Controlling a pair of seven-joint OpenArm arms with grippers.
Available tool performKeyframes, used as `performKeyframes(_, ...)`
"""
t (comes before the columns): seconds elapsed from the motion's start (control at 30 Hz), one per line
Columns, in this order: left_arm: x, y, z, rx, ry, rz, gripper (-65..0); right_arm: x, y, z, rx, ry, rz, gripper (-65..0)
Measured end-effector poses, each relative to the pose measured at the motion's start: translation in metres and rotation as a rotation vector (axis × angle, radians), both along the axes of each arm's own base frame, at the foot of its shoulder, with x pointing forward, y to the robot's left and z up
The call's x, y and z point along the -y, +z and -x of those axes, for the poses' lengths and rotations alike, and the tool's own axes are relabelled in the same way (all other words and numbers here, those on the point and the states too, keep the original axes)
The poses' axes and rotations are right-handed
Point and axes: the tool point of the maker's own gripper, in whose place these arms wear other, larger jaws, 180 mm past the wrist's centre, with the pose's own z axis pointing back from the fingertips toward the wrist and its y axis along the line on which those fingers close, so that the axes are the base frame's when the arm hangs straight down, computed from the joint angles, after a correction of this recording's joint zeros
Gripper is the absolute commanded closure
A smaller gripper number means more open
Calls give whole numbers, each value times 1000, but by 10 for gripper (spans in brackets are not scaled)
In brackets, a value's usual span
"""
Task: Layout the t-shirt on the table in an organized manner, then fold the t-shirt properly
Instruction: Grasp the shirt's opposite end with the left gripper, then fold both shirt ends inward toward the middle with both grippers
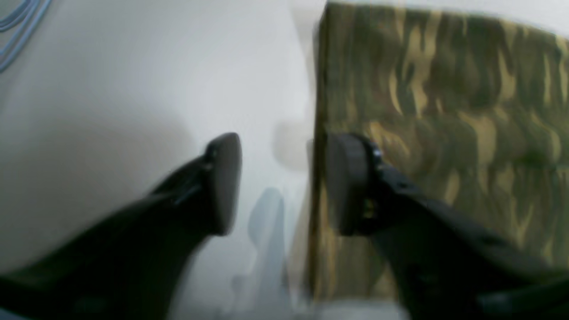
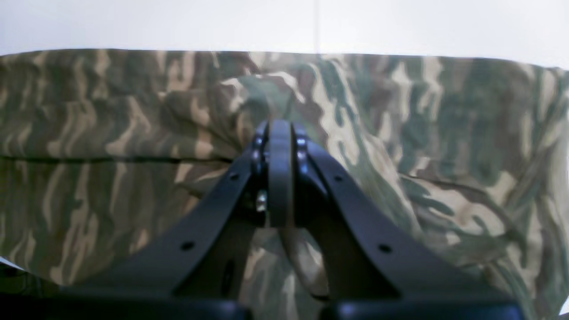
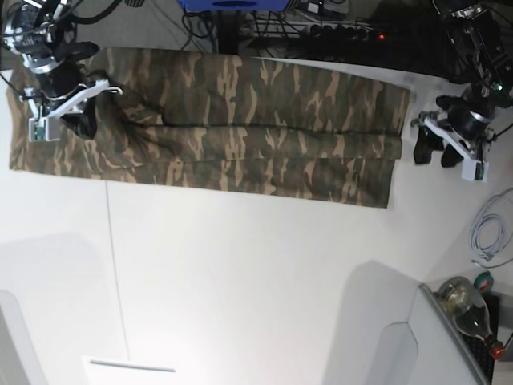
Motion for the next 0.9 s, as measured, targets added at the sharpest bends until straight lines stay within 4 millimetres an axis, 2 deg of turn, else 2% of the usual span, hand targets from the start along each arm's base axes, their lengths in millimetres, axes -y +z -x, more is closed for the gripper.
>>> performKeyframes(0.07,4,10,-11,61,8,66,-510,1,-1,1,-4,1,3,-17)
performKeyframes(0.1,2,7,-12,61,9,75,-518,1,-1,2,-7,0,3,-17)
performKeyframes(0.23,-8,-34,1,-69,54,113,-517,1,-3,7,-19,1,3,-17)
performKeyframes(0.3,4,-48,0,-108,25,148,-517,1,-4,9,-26,3,4,-17)
performKeyframes(0.43,26,-62,-10,-58,11,225,-517,1,-3,8,-21,4,7,-17)
performKeyframes(0.5,36,-76,-5,-76,3,251,-517,1,-3,8,-23,3,5,-17)
performKeyframes(0.73,45,-85,-7,-28,28,333,-517,1,-3,8,-24,4,9,-17)
performKeyframes(0.83,44,-87,-6,-27,42,348,-497,1,-4,10,-28,5,10,-17)
performKeyframes(0.9,47,-88,-6,-30,34,350,-416,2,-3,11,-30,7,14,-17)
